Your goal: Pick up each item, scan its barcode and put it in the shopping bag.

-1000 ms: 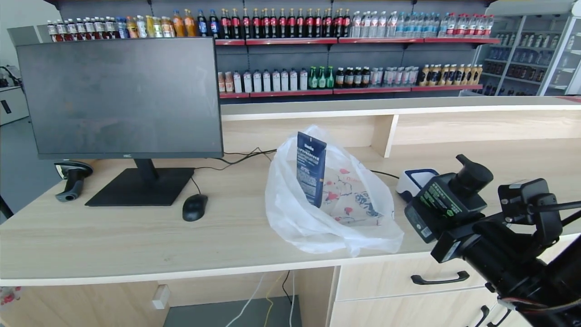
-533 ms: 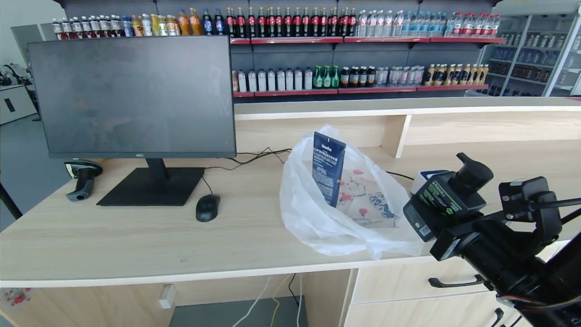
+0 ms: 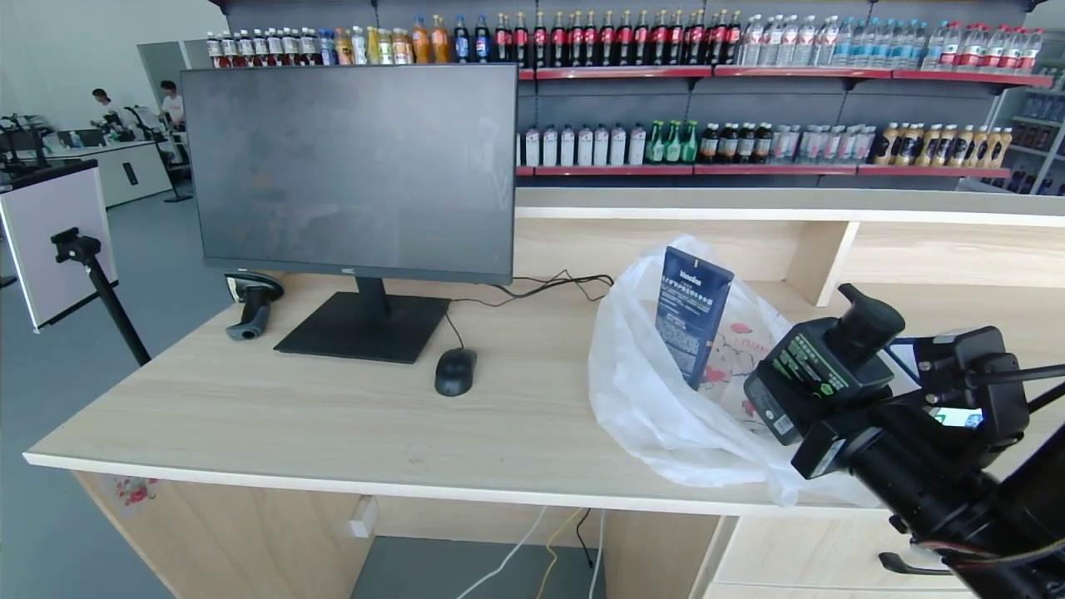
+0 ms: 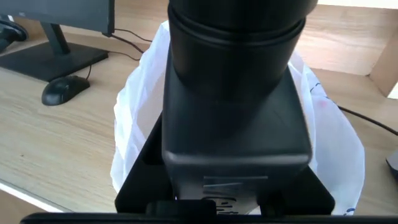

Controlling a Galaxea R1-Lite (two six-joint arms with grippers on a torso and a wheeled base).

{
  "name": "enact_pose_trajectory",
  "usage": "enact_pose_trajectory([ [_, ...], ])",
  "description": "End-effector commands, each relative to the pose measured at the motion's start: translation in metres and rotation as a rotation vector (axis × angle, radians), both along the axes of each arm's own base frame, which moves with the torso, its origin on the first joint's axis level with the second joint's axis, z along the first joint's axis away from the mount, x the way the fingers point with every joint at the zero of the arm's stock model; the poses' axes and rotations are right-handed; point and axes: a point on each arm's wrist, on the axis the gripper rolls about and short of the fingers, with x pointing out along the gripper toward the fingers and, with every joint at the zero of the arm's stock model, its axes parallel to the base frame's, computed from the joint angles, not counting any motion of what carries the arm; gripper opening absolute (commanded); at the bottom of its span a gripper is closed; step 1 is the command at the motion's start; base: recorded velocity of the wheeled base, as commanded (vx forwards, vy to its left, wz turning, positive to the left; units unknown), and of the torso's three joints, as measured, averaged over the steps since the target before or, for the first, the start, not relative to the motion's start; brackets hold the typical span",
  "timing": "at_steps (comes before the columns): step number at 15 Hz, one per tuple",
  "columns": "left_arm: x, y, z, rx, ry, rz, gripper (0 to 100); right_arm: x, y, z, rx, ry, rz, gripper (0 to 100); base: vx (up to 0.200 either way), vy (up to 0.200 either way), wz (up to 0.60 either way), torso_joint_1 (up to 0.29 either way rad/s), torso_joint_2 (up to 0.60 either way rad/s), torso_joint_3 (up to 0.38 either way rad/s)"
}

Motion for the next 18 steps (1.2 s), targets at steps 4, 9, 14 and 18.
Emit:
enact_pose_trajectory([
  [4,0.0,0.0,0.0,0.0,0.0,0.0,100,0.008,0.0,-0.011,-0.001,0.049,-0.019,0,0.0,0.0,0.0,0.0,0.0,0.0],
  [9,0.0,0.0,0.0,-0.002,0.0,0.0,100,0.03,-0.009,-0.025,-0.018,0.102,-0.094,0,0.0,0.0,0.0,0.0,0.0,0.0],
  [14,0.0,0.0,0.0,-0.002,0.0,0.0,100,0.066,-0.015,-0.023,-0.008,0.06,-0.114,0,0.0,0.0,0.0,0.0,0.0,0.0],
  [18,0.0,0.0,0.0,-0.002,0.0,0.0,100,0.076,-0.017,-0.04,-0.054,0.113,-0.133,0,0.0,0.0,0.0,0.0,0.0,0.0],
])
